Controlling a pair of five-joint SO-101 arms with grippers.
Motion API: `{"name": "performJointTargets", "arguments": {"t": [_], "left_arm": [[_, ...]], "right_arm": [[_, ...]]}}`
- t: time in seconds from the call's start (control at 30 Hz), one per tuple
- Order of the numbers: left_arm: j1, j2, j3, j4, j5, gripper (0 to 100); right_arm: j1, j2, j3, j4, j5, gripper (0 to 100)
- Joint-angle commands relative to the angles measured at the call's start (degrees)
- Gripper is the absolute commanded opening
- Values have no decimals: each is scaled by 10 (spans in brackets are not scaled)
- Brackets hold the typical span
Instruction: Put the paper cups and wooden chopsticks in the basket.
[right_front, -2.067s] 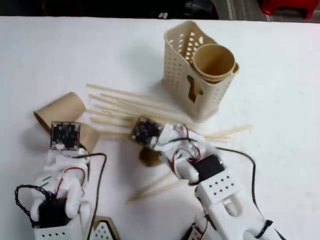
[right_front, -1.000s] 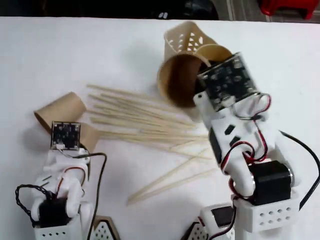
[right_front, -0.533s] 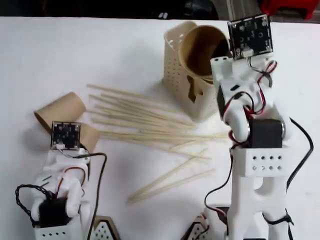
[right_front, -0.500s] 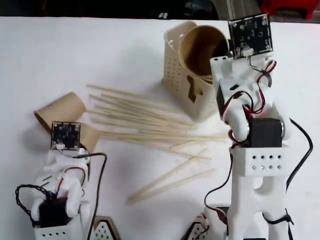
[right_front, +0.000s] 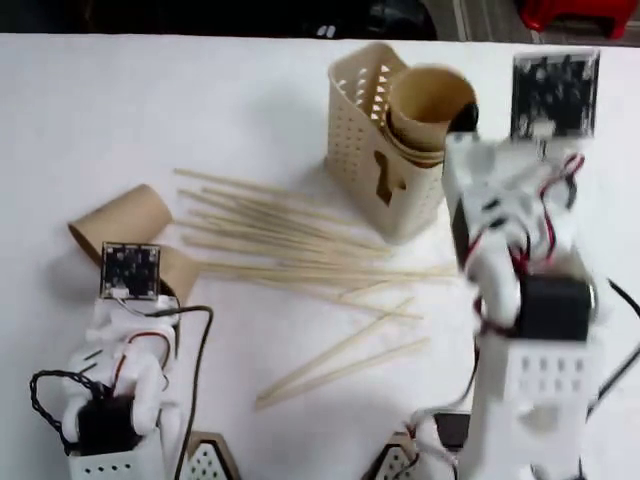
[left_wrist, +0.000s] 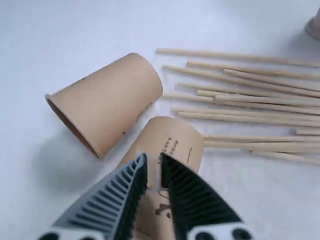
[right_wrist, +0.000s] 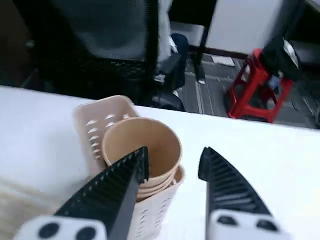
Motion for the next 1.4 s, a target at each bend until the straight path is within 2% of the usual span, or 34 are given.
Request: {"name": "performJointTargets", "arguments": {"t": [0.0,0.2,0.33,0.47,0.57,0.7,0.83,0.9,0.97,1.03,1.17,1.37], "left_arm": [[-6,-2,-76,-22,-48,175],[-10,-1,-196,-9,-94,168],[-68,7,-279,14,-110,169],[-134,105,-357,37,-166,177],[-171,213,-421,75,-244,197],[-218,313,-499,159,-363,256],[-253,344,-499,229,-520,328],[-266,343,-470,238,-606,324],[-275,339,-421,223,-673,317],[-275,334,-353,177,-712,317],[-273,325,-213,29,-720,321],[-236,324,-77,-104,-699,317]], "right_arm": [[-75,-77,32,40,63,176],[-132,-160,200,43,122,176],[-163,-180,301,40,120,176],[-175,-201,396,-17,113,176],[-175,-224,468,-70,82,176],[-165,-265,527,-95,81,176],[-143,-313,554,-95,76,176],[-141,-335,566,-95,76,176],[-143,-357,578,-95,76,176],[-144,-377,589,-95,76,176],[-144,-406,607,-95,77,176],[-144,-422,609,-95,76,176]]}}
